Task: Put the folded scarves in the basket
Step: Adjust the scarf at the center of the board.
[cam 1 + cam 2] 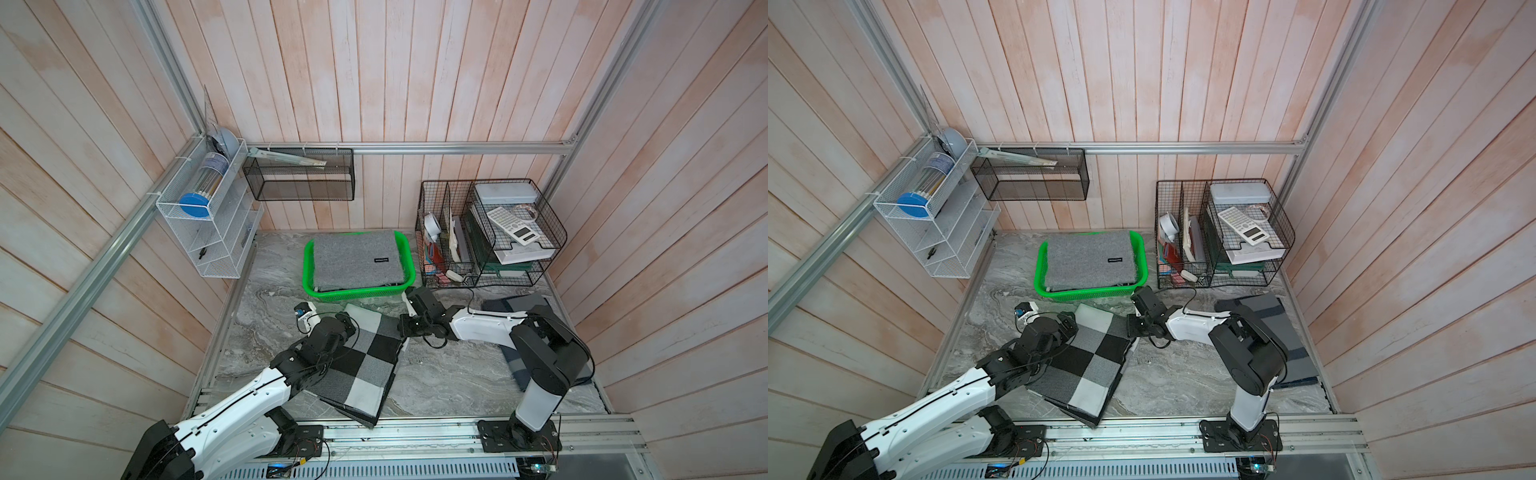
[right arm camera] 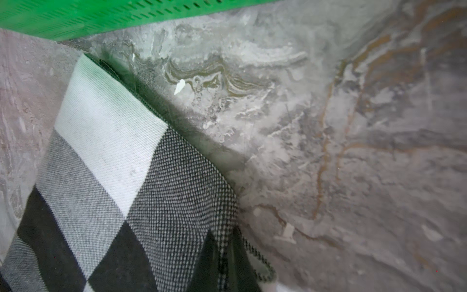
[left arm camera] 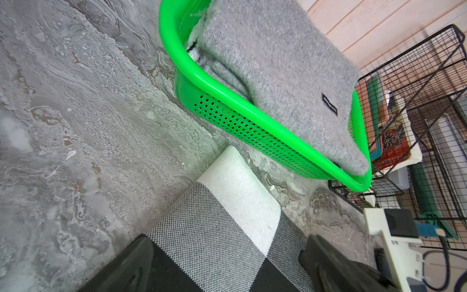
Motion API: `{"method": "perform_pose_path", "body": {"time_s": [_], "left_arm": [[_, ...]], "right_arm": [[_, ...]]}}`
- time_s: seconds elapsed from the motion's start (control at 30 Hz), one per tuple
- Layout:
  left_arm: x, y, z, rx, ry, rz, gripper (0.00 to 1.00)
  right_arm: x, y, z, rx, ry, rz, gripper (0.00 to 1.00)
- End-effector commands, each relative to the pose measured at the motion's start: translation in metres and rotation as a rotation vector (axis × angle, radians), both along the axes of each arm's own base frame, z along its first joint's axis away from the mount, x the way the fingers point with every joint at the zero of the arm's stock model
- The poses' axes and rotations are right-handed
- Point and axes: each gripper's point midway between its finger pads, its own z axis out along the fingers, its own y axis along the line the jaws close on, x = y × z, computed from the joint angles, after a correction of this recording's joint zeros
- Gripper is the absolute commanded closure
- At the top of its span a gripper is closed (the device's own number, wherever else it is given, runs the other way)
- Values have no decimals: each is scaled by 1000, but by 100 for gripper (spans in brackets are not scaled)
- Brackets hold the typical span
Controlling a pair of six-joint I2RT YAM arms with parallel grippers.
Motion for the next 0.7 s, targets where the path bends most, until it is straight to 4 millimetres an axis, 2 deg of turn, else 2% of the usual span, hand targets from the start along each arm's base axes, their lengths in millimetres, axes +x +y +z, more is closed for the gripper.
{"method": "perform_pose_path", "body": {"time_s": [0.0,0.13,0.27,0.3,0.33,0.43,0.5,0.57,0.67], "left_arm": [[-1,-1,-7,18,10,-25,0],[1,-9,-10,7,16,-60,0],[4,-21,-18,-5,42,-108,0],[4,-25,-21,-4,54,-120,0],[5,-27,-23,-4,63,-126,0],[6,-32,-32,7,105,-142,0],[5,-33,-39,17,140,-149,0],[2,-30,-46,34,177,-147,0],[-9,-25,-54,52,230,-150,0]], "right_arm": [[-12,-39,-6,-86,15,-89,100],[-26,-86,-2,-57,22,-237,100],[-50,-139,5,-21,10,-419,100],[-55,-150,8,-5,-3,-470,97],[-59,-156,12,20,-19,-503,91],[-67,-171,22,95,-98,-551,59],[-69,-181,30,119,-145,-591,44],[-67,-188,41,133,-196,-610,39],[-61,-186,54,142,-245,-584,35]]}}
